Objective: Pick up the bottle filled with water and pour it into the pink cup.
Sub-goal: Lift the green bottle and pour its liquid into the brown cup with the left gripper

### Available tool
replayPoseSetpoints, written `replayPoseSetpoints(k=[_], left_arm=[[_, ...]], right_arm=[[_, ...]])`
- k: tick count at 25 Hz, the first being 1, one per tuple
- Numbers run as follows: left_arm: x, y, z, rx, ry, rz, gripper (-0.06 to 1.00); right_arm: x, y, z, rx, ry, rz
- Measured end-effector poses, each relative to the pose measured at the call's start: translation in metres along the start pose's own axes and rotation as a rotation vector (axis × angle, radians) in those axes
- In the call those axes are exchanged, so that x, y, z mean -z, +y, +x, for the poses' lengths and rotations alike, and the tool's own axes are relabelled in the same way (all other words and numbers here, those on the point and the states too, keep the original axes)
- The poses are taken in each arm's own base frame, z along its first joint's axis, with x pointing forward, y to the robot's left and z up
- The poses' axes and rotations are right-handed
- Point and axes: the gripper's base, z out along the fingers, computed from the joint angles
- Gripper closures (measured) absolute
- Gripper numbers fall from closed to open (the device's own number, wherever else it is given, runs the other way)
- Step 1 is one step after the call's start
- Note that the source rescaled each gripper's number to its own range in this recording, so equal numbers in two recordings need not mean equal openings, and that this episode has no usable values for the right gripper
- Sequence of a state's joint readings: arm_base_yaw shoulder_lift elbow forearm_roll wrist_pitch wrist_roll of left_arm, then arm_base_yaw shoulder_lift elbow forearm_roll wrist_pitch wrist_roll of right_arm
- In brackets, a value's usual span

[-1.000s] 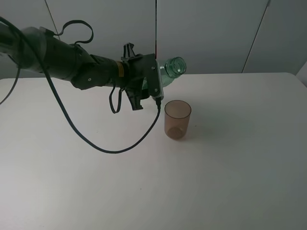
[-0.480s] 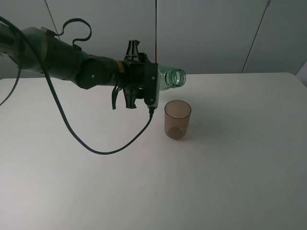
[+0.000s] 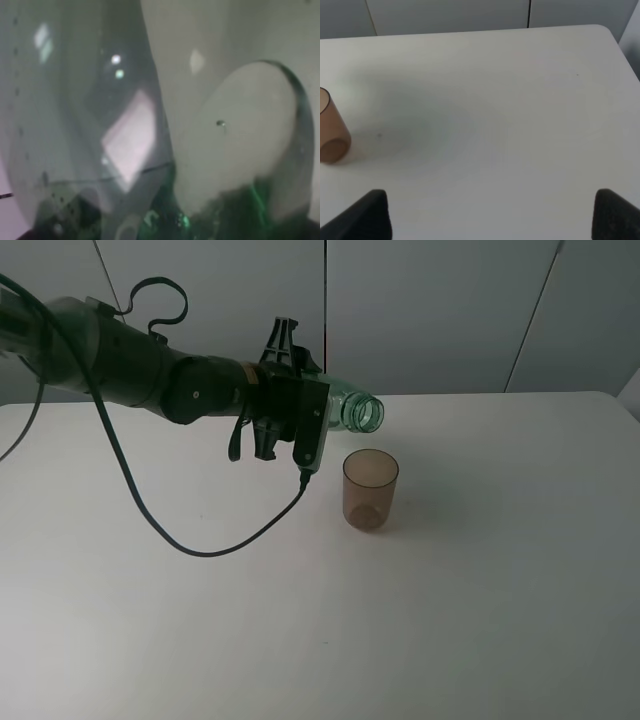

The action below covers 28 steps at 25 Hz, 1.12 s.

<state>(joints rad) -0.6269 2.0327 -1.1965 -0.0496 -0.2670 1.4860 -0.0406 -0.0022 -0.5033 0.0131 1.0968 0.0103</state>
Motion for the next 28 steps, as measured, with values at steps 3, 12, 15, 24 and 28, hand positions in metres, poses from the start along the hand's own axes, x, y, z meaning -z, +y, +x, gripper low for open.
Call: replayPoseSetpoints(k=[3, 12, 15, 24, 28], left_arm=[[0.000, 0.002, 0.003, -0.003, 0.030, -0.026, 0.94], [0.001, 0.005, 0.006, -0.126, 0.100, -0.053, 0.94], [0.001, 0.007, 0.004, -0.177, 0.127, -0.072, 0.94], [0.002, 0.009, 0.000, -0.209, 0.149, -0.108, 0.94], [0.002, 0.011, -0.003, -0.218, 0.152, -0.135, 0.94]], right_arm=[[0.000, 0.000, 0.000, 0.000, 0.000, 0.000], [0.000, 0.000, 0.000, 0.000, 0.000, 0.000], [0.000, 0.000, 0.000, 0.000, 0.000, 0.000], [0.000, 0.000, 0.000, 0.000, 0.000, 0.000], [0.000, 0.000, 0.000, 0.000, 0.000, 0.000]])
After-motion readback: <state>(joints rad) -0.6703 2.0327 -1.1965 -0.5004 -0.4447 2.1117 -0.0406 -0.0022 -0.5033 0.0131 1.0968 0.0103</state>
